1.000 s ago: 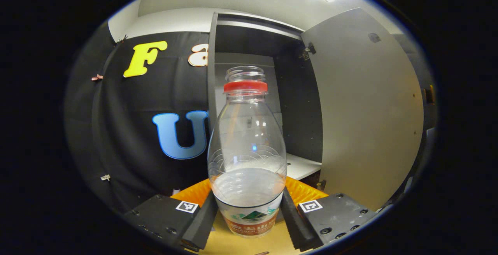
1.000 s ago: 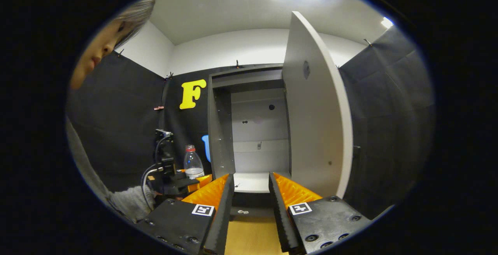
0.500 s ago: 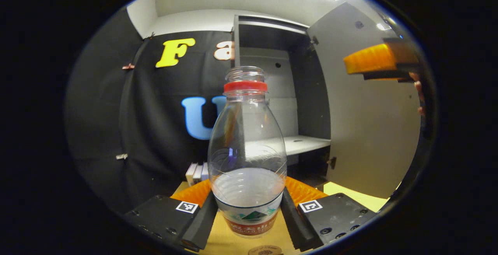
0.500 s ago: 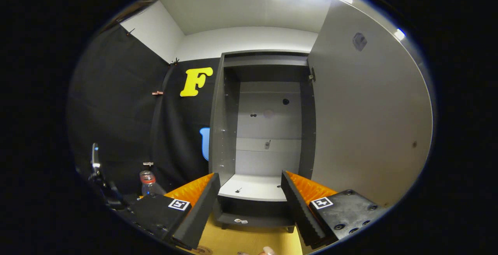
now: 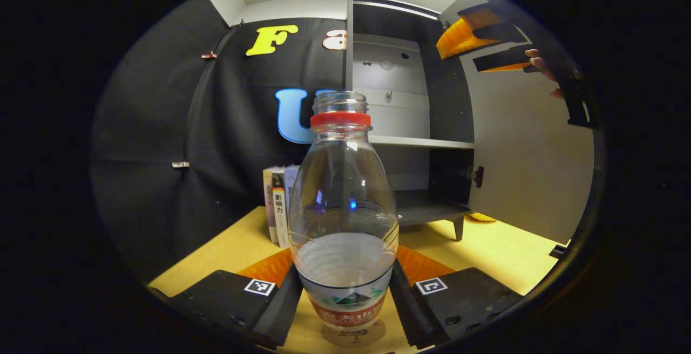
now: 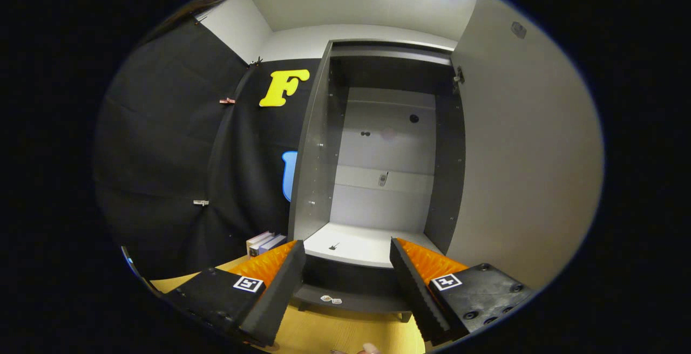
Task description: Open the cabinet door with the right hand, grasp the bottle in the cabinet with the left hand and place it on the coaster, then close the cabinet door with the right hand.
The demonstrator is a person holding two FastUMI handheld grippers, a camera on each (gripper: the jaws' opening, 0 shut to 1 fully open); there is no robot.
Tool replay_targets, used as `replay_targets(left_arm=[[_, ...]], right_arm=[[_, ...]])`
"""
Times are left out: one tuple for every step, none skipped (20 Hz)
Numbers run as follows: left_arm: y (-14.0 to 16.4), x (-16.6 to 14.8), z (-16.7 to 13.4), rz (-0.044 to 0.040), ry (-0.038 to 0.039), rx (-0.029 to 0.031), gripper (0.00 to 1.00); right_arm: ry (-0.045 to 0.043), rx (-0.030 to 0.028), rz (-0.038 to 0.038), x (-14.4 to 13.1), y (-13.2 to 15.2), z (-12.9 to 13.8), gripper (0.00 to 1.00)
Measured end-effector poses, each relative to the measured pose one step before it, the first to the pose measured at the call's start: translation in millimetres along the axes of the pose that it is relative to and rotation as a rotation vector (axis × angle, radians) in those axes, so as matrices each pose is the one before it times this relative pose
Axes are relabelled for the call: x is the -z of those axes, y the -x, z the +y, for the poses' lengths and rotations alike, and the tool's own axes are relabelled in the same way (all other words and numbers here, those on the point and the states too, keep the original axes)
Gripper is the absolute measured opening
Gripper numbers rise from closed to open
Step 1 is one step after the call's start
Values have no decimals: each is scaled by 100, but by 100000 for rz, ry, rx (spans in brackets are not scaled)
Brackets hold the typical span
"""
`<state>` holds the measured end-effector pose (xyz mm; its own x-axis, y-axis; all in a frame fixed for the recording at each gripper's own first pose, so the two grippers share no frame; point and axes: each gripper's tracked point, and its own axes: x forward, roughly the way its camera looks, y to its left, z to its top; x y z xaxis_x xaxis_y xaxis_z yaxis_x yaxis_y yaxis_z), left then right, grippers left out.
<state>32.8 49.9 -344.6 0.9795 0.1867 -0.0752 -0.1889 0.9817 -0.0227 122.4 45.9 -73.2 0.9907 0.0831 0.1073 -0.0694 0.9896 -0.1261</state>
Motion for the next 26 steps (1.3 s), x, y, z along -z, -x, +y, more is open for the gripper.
replay_targets(left_arm=[[-69,854,-70,540,-708,17,80],[-347,885,-39,333,-805,104,80],[-224,774,13,562,-774,-360,80],[-218,920,-25,1243,119,642,80],[-155,865,-232,1124,612,861,80],[44,950,-217,1256,-214,452,79],[-48,517,-74,587,-728,31,80],[-98,227,-68,-57,-849,132,80],[-224,327,-8,225,-981,-6,80],[-85,573,-288,647,-578,669,80],[-213,504,-224,406,-447,770,80],[-73,470,-276,574,-763,590,80],[-21,457,-55,822,-589,-33,80],[58,253,-40,148,-178,-47,80],[175,-91,162,79,162,-701,81],[-183,135,-13,296,532,330,82],[-123,7,-112,340,466,566,82],[-94,-11,35,245,83,228,82],[12,-230,-110,-338,-504,546,84],[55,-292,80,-582,-926,-186,92],[16,-273,-62,-114,-1104,195,94],[-90,-125,-92,310,-974,246,96],[31,-273,-45,513,-828,353,96],[108,-510,63,395,-396,8,96],[199,-797,-60,633,117,755,96],[362,-1127,108,-949,725,532,95]], right_arm=[[-501,827,1441,974,-66,-162,97],[104,346,1600,931,3,27,97],[410,566,1965,972,74,-67,96],[241,-77,1523,714,77,23,96],[-97,-273,1487,544,22,185,97],[-543,-536,1269,560,25,209,97],[-748,-588,945,389,34,105,97],[-650,-523,661,355,-133,164,97],[-643,-180,576,269,-132,77,97],[-793,-346,737,309,-172,76,97],[-967,-284,245,175,-181,89,97],[-861,-248,139,76,-143,4,97],[-471,-138,292,135,-133,-87,97],[10,-150,515,211,-65,-101,97],[301,-242,525,149,43,-123,97],[298,170,558,198,42,-201,97],[143,-40,697,181,-75,-172,97],[-80,100,576,215,-9,-157,97],[-183,-5,498,112,-54,-69,97],[-213,121,290,93,-11,-96,97],[-89,91,252,33,26,-92,97],[-16,343,-11,-64,34,-138,97],[67,466,51,-118,9,-216,97],[291,505,127,-200,78,-218,97],[533,257,-186,-300,144,-202,97],[506,1316,-864,-653,224,-442,97]])
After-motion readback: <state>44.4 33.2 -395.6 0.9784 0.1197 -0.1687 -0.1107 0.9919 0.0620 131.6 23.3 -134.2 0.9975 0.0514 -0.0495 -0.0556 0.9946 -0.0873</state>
